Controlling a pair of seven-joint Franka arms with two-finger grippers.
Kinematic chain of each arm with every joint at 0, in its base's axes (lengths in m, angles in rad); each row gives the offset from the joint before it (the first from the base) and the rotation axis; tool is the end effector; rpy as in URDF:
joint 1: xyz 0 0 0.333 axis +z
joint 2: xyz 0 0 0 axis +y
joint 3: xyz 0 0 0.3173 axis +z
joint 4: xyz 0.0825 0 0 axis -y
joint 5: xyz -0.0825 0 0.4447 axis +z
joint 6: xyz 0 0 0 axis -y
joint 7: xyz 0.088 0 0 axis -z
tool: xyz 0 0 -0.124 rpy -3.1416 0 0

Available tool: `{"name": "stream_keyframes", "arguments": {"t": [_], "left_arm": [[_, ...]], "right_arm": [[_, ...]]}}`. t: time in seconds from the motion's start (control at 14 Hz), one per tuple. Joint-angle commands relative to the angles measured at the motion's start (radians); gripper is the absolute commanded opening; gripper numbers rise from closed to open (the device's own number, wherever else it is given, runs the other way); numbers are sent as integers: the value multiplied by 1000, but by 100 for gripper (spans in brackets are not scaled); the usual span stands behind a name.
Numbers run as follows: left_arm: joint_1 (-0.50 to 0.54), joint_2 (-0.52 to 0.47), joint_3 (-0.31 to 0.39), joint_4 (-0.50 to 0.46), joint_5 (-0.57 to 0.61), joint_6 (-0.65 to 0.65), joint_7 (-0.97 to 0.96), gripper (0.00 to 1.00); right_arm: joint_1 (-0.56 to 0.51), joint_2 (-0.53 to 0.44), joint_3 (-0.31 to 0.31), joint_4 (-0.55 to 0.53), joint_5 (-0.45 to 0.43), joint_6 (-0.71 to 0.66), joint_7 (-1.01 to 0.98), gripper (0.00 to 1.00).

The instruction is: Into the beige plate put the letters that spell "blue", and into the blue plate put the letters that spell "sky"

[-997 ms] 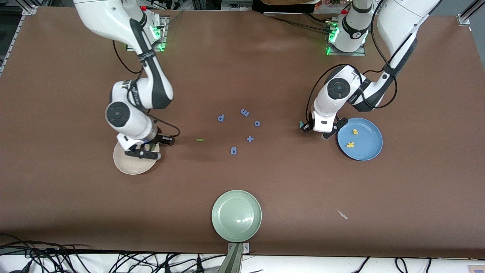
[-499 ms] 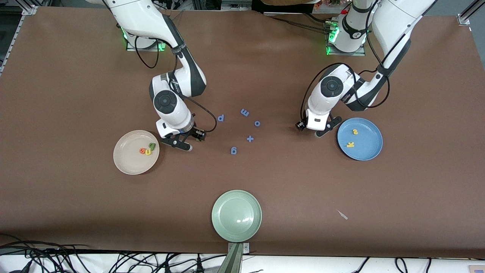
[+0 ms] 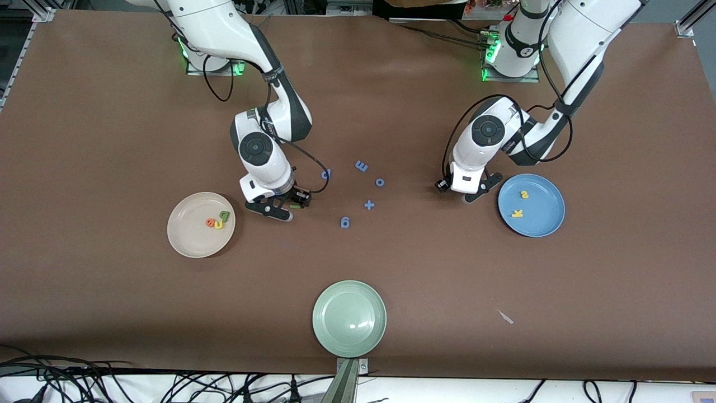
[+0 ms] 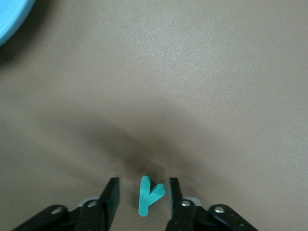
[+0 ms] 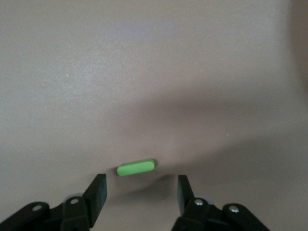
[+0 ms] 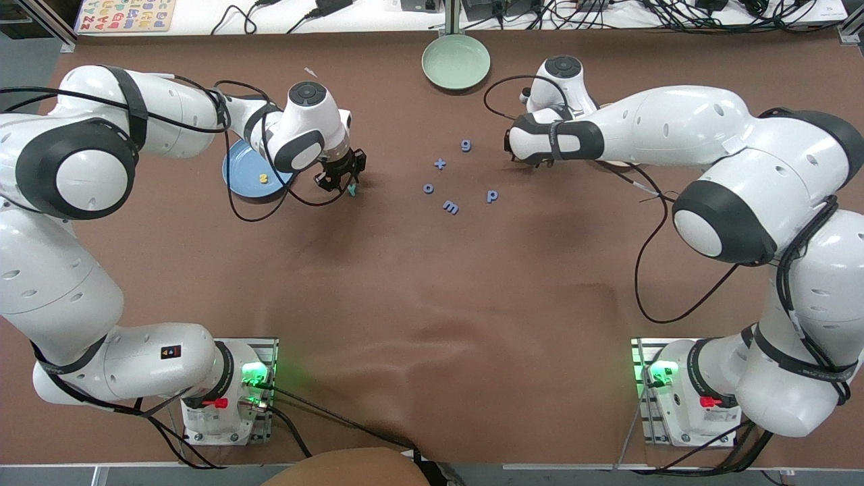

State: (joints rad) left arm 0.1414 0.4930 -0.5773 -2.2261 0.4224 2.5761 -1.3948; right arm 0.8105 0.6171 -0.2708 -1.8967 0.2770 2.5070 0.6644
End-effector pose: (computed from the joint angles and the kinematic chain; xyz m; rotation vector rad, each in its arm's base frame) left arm 0.5033 -0.2674 0.1138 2.9693 0.9921 -0.0777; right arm 0.5754 0.3446 0.1221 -3.0824 0.4612 -0.0253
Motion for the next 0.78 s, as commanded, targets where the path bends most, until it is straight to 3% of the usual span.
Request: {"name": "stream_keyframes", "arguments": {"t": [0.0,0.71], "left_arm": [[0,10,-1,16,12,-2,8,45],[0,18,-1,23,10,-1,2,45]], "right_arm": [[18,18,-7,-5,24,35,3,67],[15,29,-10,1,21,36,-14,63]]}}
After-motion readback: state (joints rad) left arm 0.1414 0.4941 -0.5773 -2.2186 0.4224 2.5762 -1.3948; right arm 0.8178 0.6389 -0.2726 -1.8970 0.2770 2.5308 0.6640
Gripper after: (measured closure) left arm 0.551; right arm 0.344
